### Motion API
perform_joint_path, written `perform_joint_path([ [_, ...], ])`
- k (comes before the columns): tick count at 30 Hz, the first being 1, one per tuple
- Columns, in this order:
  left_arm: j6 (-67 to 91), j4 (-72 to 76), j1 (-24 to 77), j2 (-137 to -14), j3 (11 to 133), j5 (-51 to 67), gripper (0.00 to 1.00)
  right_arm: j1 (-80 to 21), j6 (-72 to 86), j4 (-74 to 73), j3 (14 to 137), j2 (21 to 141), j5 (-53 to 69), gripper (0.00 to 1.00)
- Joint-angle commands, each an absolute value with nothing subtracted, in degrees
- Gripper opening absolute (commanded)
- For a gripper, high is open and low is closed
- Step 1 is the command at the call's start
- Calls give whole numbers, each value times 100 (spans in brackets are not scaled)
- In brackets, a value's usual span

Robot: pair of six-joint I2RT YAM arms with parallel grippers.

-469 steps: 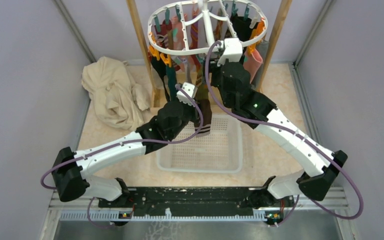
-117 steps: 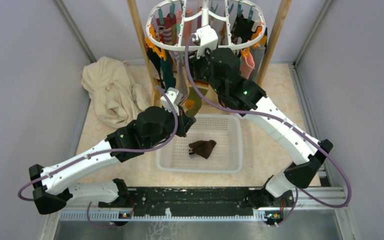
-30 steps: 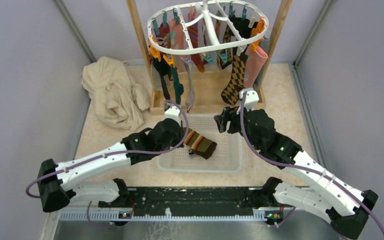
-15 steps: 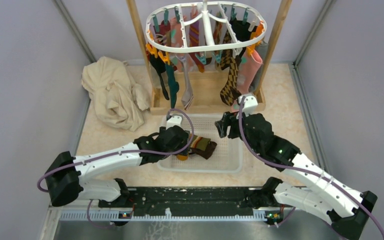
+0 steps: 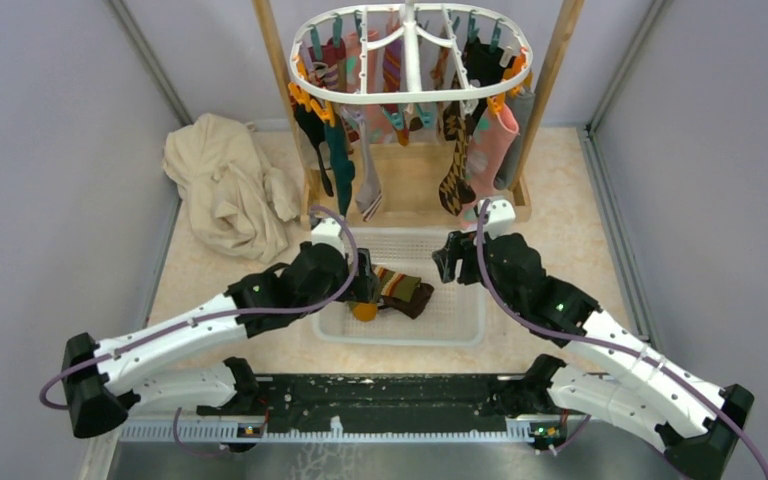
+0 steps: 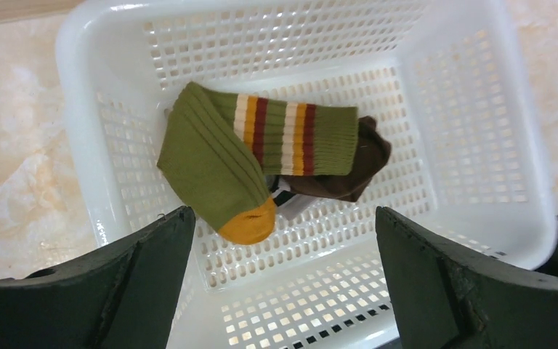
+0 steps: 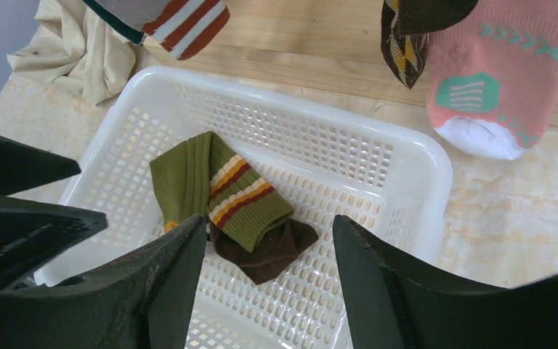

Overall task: Remove the socks clipped to the hanger
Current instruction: Place the sock in the bin.

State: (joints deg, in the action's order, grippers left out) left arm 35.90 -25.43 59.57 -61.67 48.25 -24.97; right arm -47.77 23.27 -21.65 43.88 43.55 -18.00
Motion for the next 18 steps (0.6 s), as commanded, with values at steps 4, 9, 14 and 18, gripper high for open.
perform_joint_path([
  [4, 3605, -2373, 5934, -5275, 4331, -2594, 99, -4772, 2476, -1966, 4207, 4257, -1892, 65],
  [9, 3699, -2320, 5932, -5029, 4067, -2663, 99, -4772, 2574, -1859, 4032, 4272, -1849, 65],
  [14, 3743, -2372, 5930, -5073, 4069, -2654, 99, -4772, 2585, -1832, 4008, 4319, -1829, 65],
  [18, 3737, -2333, 5930, -5087, 4080, -2646, 99, -4772, 2585, -1828, 4017, 4329, -1828, 65],
])
